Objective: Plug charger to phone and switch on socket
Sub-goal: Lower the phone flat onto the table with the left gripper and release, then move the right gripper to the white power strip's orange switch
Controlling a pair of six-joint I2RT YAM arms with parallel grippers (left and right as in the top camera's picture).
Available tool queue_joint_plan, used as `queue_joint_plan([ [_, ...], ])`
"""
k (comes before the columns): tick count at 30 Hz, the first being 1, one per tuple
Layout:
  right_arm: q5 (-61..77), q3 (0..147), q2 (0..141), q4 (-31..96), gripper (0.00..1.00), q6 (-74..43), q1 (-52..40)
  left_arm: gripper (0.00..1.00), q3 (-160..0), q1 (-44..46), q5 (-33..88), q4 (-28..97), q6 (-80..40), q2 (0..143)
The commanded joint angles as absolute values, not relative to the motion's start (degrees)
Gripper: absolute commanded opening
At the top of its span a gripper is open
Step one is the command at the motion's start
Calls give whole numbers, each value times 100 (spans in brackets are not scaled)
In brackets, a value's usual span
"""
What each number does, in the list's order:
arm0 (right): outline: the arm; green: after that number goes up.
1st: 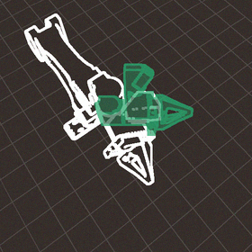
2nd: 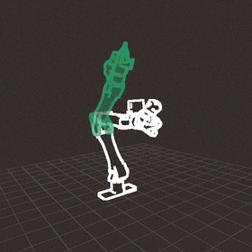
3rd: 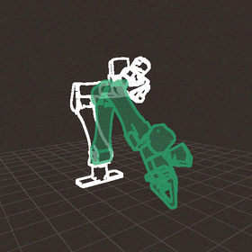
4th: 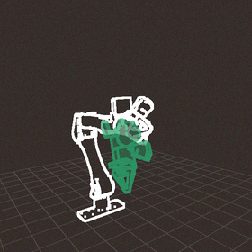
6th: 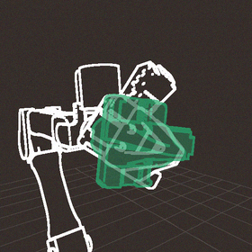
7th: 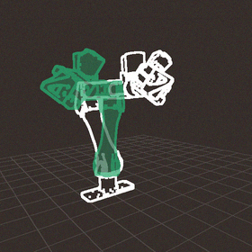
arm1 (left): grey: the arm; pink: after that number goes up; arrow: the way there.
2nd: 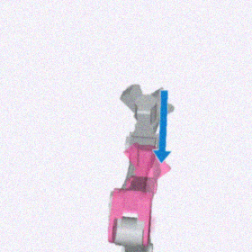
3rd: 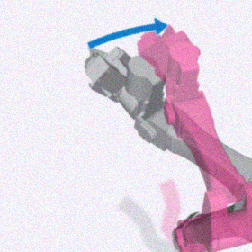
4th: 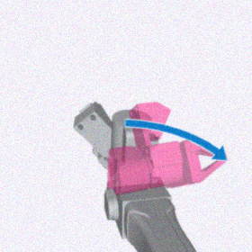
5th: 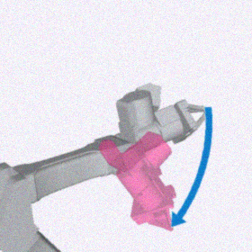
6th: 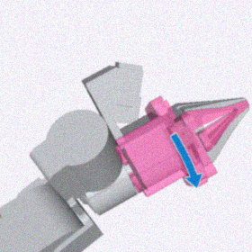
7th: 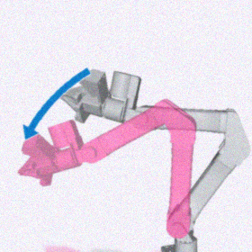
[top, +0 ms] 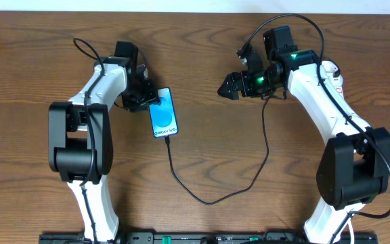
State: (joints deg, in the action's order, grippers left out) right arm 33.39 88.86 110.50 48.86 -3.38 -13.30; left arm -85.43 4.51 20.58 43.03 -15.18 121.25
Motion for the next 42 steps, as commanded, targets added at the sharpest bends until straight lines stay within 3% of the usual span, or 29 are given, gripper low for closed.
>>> queue_joint_plan([
  [1, 3376, 8925, 10980, 4934, 86, -93, -1319, 52, -8746, 325, 1879, 4456, -1476, 11734],
  [6, 3323, 8934, 10728, 5107, 79, 139, -1269, 58, -8812, 36, 1879, 4475, -1463, 10409],
  [9, 3321, 8965, 10484, 5172, 66, 139, -1184, 68, -8812, -163, 1876, 4480, -1466, 9524],
  [12, 3267, 9000, 10208, 5332, 50, 137, -1048, 70, -8809, -283, 1874, 4534, -1463, 8892],
  [13, 3201, 9000, 10075, 5384, 41, 130, -963, 81, -8809, -305, 1870, 4563, -1463, 8700],
  [14, 3157, 9000, 9983, 5426, 33, 86, -893, 99, -8809, -318, 1870, 4584, -1463, 8567],
  [16, 3140, 9000, 9789, 5546, 16, 73, -709, 99, -8809, -316, 1874, 4602, -1463, 8318],
  [19, 3092, 9000, 9557, 5802, 1, 69, -296, 99, -8809, -316, 1876, 4604, -1527, 8112],
  [29, 2899, 9000, 9491, 6158, 1, -161, 1129, 100, -8809, -316, 1876, 4604, -1527, 8101],
  [39, 2574, 9000, 9491, 6154, 1, -180, 1256, 99, -8809, -316, 1874, 4604, -1527, 8101],
  [42, 2357, 9000, 9511, 5988, 1, -711, 1380, 100, -8809, -316, 1876, 4604, -1527, 8101],
])
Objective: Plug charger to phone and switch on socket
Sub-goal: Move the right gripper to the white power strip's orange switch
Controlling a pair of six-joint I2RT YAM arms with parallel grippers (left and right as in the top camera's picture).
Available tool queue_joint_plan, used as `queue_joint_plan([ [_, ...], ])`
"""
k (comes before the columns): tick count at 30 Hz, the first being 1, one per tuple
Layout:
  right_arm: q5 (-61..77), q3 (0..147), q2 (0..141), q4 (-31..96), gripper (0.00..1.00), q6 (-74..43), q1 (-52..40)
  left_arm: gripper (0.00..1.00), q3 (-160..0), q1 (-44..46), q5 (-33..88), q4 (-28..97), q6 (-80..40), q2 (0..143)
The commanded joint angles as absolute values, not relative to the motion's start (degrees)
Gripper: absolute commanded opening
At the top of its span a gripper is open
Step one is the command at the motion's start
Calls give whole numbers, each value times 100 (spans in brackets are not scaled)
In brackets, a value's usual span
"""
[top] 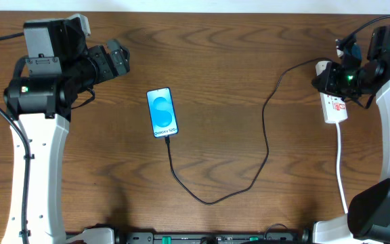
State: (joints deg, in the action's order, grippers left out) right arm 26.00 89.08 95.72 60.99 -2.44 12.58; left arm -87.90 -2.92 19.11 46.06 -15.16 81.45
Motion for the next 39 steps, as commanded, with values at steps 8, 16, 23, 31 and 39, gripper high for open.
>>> queue_joint_plan([
  [8, 2672, 9000, 9808, 5511, 1, -838, 2296, 100, -8809, -316, 1874, 4604, -1527, 8101],
  [16, 2801, 9019, 10425, 4912, 1, -1072, 2884, 100, -8809, -316, 1876, 4604, -1527, 8101],
  [23, 2797, 9207, 11072, 4639, 1, -1315, 3083, 100, -8809, -316, 1874, 4604, -1527, 8101],
  [31, 2797, 9207, 11754, 4276, 1, -1411, 3144, 100, -8809, -316, 1876, 4604, -1527, 8101],
  [39, 2799, 9205, 12164, 4001, 1, -1179, 3100, 100, -8809, -316, 1876, 4604, -1527, 8101],
])
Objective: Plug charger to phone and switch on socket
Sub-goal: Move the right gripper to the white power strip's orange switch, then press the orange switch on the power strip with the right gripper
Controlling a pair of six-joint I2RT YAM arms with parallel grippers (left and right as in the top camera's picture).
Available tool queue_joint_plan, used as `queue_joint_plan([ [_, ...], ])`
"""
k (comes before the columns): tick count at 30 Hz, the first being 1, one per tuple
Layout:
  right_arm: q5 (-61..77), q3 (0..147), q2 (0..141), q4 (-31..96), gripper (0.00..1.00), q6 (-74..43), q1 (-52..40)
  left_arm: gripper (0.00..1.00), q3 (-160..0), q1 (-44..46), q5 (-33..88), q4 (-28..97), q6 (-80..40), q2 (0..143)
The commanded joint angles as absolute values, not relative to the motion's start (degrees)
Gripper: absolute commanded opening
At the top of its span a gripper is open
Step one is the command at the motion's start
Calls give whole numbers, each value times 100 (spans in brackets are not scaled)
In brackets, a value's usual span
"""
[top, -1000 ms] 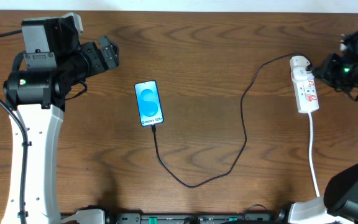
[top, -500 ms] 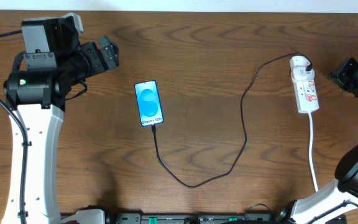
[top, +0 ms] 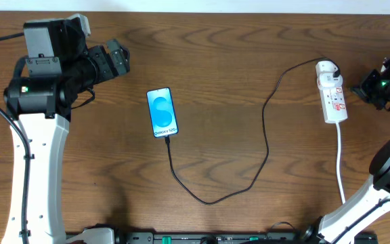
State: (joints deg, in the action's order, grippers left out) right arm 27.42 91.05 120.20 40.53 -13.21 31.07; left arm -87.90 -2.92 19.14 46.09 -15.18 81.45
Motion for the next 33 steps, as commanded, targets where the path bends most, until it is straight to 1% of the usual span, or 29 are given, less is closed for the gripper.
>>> queue_joint_plan([
  [1, 2788, 9205, 12197, 3953, 1, -1157, 3079, 100, -8809, -316, 1876, 4604, -1527, 8101],
  [10, 2724, 9203, 12261, 3656, 1, -1153, 2842, 100, -8809, -316, 1874, 4606, -1527, 8101],
  [33, 2344, 9172, 12411, 3686, 1, -1199, 2727, 100, -8809, -316, 1874, 4604, -1527, 8101],
])
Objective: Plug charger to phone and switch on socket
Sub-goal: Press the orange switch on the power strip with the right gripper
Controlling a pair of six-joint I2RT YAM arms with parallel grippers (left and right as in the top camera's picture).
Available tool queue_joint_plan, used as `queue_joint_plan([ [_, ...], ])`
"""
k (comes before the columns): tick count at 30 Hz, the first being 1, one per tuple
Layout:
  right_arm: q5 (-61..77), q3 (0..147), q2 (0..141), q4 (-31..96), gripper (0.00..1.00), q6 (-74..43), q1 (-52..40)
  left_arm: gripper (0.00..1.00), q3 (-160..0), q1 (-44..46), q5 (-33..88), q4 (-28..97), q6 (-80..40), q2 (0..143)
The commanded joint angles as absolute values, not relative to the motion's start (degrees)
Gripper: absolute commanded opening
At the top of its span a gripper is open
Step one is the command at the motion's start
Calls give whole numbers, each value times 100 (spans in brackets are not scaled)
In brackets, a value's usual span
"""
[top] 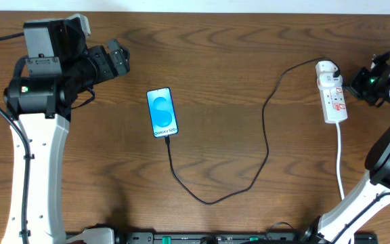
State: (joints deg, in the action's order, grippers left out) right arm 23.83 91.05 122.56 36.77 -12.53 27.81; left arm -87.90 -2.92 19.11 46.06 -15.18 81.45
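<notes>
The phone (162, 112) lies face up in the middle left of the table, its blue screen lit. The black charger cable (212, 200) is plugged into its lower end. The cable loops down, then climbs to the plug at the top of the white socket strip (332, 93) at the right. My left gripper (118, 58) hangs open, up and left of the phone and well apart from it. My right gripper (356, 77) is just right of the strip, its fingers together and pointing at it, a small gap away.
The strip's white mains cord (341, 166) runs down toward the table's front edge. The wooden table (235, 47) spreads under everything. A black rail (202, 238) lies along the front edge.
My right gripper has shifted a little up and left, closer to the strip's right side. The left arm, phone, cable and strip have not moved.
First my left gripper was at the phone's upper left and my right hovered mid-table, the cable plugged into the phone. Then the left was drawn back and the right sat on the strip's upper end. Later the right was off to the strip's right, now slightly nearer.
</notes>
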Motion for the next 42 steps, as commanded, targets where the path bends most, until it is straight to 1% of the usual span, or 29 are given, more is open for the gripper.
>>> queue_joint_plan([
  [1, 2349, 9172, 12438, 3684, 1, -1199, 2727, 100, -8809, -316, 1876, 4604, -1527, 8101],
  [20, 2346, 9170, 12582, 3752, 1, -1184, 2617, 100, -8809, -316, 1876, 4604, -1529, 8101],
  [30, 2344, 9170, 12582, 3852, 1, -1017, 2521, 100, -8809, -316, 1876, 4604, -1527, 8101],
  [31, 2342, 9170, 12582, 3852, 1, -991, 2508, 99, -8809, -316, 1874, 4604, -1527, 8101],
  [32, 2344, 9170, 12582, 3852, 1, -947, 2499, 100, -8809, -316, 1876, 4606, -1527, 8101],
  [36, 2322, 9170, 12582, 3859, 1, -867, 2447, 100, -8809, -316, 1876, 4604, -1527, 8101],
  [39, 2322, 9170, 12582, 3859, 2, -867, 2425, 100, -8809, -316, 1876, 4604, -1527, 8101],
  [42, 2324, 9170, 12582, 3874, 10, -847, 2421, 100, -8809, -316, 1874, 4604, -1527, 8101],
])
